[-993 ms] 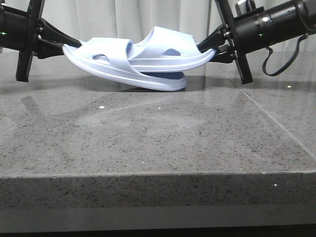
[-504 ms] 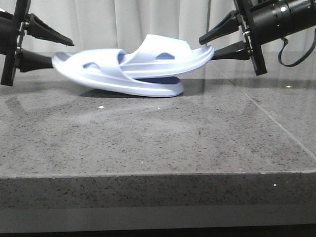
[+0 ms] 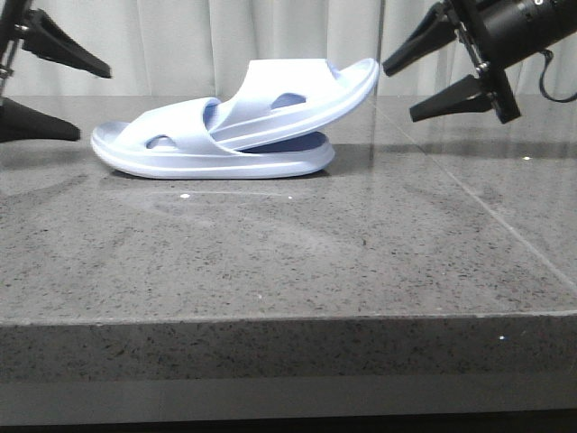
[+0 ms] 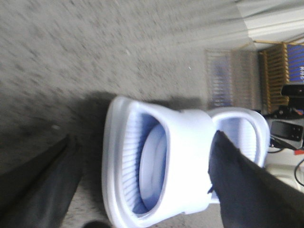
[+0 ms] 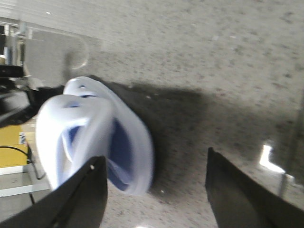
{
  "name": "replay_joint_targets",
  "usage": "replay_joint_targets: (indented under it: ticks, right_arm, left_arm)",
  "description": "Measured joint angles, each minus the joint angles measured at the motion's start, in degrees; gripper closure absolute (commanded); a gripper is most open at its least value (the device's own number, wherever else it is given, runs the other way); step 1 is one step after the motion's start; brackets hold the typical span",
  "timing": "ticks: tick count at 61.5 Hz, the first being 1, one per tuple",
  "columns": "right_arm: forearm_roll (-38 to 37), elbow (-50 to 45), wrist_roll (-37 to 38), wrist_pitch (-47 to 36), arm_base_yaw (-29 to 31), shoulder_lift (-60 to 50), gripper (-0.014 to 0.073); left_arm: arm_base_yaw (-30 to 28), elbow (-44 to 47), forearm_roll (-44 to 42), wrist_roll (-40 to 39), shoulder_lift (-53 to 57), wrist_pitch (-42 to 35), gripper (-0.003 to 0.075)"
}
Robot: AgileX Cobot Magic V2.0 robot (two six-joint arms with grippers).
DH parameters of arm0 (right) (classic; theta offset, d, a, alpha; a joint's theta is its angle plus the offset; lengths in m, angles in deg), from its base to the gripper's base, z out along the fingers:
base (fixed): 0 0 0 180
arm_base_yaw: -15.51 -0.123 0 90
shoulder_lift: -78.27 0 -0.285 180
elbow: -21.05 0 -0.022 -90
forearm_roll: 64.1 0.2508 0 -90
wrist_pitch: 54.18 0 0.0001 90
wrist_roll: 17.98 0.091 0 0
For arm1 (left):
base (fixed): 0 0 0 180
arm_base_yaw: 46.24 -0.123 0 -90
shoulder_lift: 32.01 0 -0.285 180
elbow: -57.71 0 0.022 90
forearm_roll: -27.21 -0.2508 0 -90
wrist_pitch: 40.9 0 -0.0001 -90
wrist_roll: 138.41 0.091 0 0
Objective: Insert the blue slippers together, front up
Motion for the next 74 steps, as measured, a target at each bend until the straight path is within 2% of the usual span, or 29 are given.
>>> replay_joint_targets:
  ticks: [5, 9, 21, 28, 32, 48, 59, 74]
  right_arm:
    - [-2.37, 0.0, 0.12, 0.08, 0.95, 0.0, 0.0146]
    - [-4.38, 0.0, 0.12, 0.12, 1.65, 0.0, 0.0203]
    - [-10.0, 0.0, 0.22, 0.11, 2.79, 0.0, 0.0503]
    - [-13.54, 0.0, 0.34, -0.27, 2.79, -0.86, 0.0669]
    - [-15.64, 0.0, 0.34, -0.64, 2.79, -1.9, 0.0706]
    - [-23.78, 0.0, 0.44, -4.37, 2.79, -7.4, 0.0701]
    - [-32.78, 0.0, 3.27, -7.84, 1.25, -13.09, 0.0701]
    - [-45.89, -3.91, 7.79, -14.97, -5.42, -21.41, 0.0701]
  left_arm:
    - [-1.35, -2.01, -2.98, -1.34, 0.0, 0.0, 0.0215]
    - [-2.17, -2.92, -5.13, -1.99, 0.0, 0.0, 0.0307]
    - [-2.67, -3.13, -9.08, -2.22, 0.1, 0.44, 0.0742]
    - [-2.67, -3.13, -9.46, -1.7, 0.1, 0.91, 0.0741]
    - [-2.67, -3.18, -9.55, -1.5, 0.1, 0.89, 0.0741]
    - [-2.67, -3.18, -14.51, -0.9, 3.85, -1.0, 0.0741]
    - [-2.67, -1.27, -19.4, -0.64, 11.19, -8.33, 0.0741]
    - [-2.29, 7.94, -24.31, 0.73, 23.6, -21.83, 0.0741]
